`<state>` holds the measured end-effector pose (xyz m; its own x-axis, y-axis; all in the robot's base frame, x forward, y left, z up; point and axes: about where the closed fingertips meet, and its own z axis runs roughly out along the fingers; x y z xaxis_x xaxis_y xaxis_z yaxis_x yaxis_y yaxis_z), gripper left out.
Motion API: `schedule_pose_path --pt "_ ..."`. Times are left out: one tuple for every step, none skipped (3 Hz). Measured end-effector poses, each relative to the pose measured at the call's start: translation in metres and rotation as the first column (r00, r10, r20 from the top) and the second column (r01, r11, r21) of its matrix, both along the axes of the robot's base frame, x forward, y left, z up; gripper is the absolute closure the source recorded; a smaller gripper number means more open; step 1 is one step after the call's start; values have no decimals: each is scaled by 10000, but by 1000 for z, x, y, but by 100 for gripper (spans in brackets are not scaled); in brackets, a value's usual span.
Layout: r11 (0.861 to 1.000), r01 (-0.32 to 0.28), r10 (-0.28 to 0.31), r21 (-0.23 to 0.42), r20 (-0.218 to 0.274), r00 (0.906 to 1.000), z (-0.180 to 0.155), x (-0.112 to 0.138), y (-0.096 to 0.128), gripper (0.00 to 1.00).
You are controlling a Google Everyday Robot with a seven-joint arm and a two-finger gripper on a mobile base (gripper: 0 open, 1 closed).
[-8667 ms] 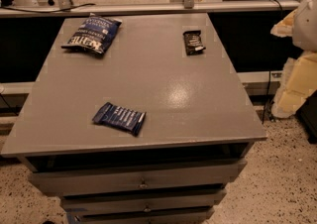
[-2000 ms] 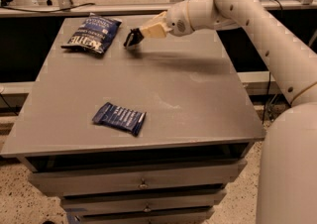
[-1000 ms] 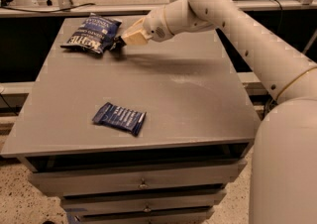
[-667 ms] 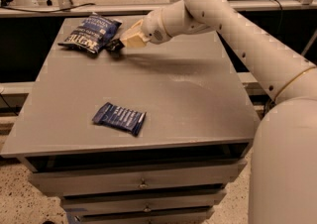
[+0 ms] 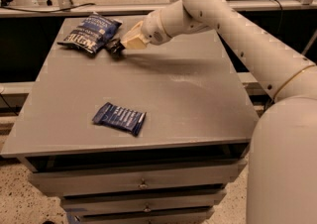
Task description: Move rxbar chocolate near blue chip bag
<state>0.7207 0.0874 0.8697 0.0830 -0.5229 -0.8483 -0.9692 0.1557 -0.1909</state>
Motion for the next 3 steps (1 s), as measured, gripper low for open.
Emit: schedule_pose_path --pt "9996 -100 100 -246 -15 9999 2 -3 0 38" --pt "9983 -284 278 -509 -108 9996 7 -9 -1 13" --pt "9960 -342 320 -828 -287 9991 11 -19 -15 0"
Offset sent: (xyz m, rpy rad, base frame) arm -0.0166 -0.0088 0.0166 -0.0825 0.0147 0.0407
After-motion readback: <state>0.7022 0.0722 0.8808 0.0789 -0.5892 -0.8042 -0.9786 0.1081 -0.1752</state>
